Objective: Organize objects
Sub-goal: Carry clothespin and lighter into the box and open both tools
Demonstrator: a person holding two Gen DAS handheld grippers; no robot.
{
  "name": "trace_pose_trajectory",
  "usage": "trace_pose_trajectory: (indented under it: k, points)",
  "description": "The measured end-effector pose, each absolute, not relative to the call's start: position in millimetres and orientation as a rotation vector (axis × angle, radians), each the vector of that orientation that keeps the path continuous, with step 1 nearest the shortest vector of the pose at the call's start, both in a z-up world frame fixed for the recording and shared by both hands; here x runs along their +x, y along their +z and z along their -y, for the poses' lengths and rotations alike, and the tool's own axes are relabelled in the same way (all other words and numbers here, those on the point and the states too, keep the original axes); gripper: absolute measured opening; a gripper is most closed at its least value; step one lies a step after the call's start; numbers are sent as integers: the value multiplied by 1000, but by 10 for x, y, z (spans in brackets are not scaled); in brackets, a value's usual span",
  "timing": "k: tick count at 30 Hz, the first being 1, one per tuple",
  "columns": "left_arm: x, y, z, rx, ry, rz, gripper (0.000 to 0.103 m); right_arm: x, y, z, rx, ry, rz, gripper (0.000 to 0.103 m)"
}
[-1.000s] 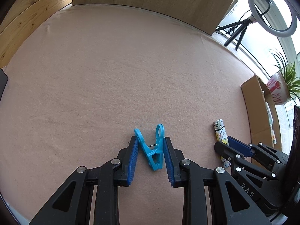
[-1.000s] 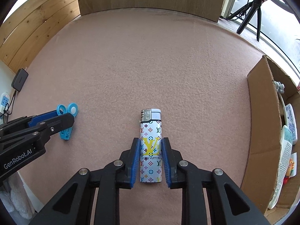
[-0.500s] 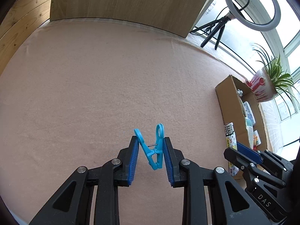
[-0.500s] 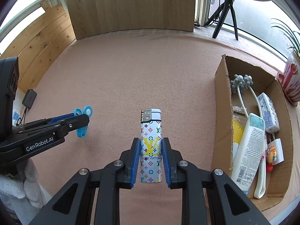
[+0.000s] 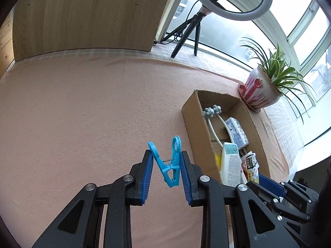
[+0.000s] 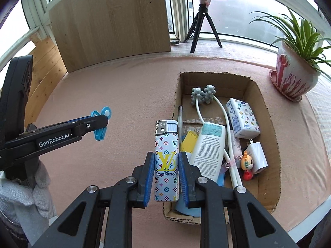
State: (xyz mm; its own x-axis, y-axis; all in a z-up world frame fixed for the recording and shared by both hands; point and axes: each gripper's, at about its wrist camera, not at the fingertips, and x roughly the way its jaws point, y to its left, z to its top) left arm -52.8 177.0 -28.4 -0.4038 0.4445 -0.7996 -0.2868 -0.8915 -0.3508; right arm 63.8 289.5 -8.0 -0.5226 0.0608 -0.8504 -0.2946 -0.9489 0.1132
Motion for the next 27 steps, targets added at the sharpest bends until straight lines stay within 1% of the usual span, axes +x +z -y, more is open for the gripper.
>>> trace_pose_trajectory:
  k: [7, 15, 27]
  points:
    - [-671, -191, -2422, -1335, 2257, 168, 28, 871, -40, -3267, -1365, 2502, -386, 21]
    - [-825, -368, -3060, -1357, 2215, 88, 28, 1017, -142, -3487, -1382, 2468, -393, 21]
    - [-934, -503, -3397, -1371, 2219, 25, 28, 1052, -240, -3668, -1403, 2454, -394, 21]
